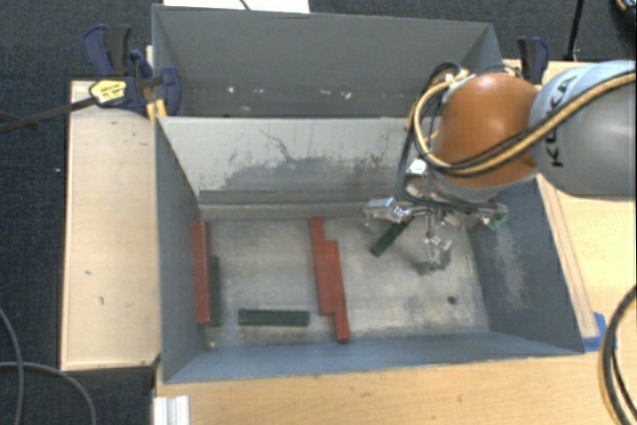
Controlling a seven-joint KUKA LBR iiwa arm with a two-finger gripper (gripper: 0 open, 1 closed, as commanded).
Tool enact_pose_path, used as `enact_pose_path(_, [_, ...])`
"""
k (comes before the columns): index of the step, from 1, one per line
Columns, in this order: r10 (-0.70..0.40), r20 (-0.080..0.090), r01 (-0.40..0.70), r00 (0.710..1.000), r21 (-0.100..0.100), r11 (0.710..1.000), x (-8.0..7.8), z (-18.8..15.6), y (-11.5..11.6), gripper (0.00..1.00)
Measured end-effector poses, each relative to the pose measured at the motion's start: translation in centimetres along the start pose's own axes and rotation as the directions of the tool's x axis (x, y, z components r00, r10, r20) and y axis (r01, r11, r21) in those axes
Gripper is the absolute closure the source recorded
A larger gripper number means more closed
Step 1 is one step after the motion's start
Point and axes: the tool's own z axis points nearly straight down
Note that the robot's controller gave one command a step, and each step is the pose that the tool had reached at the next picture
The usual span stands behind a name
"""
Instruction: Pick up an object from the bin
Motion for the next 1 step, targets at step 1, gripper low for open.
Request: enact_pose_path(1, [0.006, 0.000, -0.006, 1.000, 0.000, 1.000, 0.08, -0.03, -0.07, 1.00])
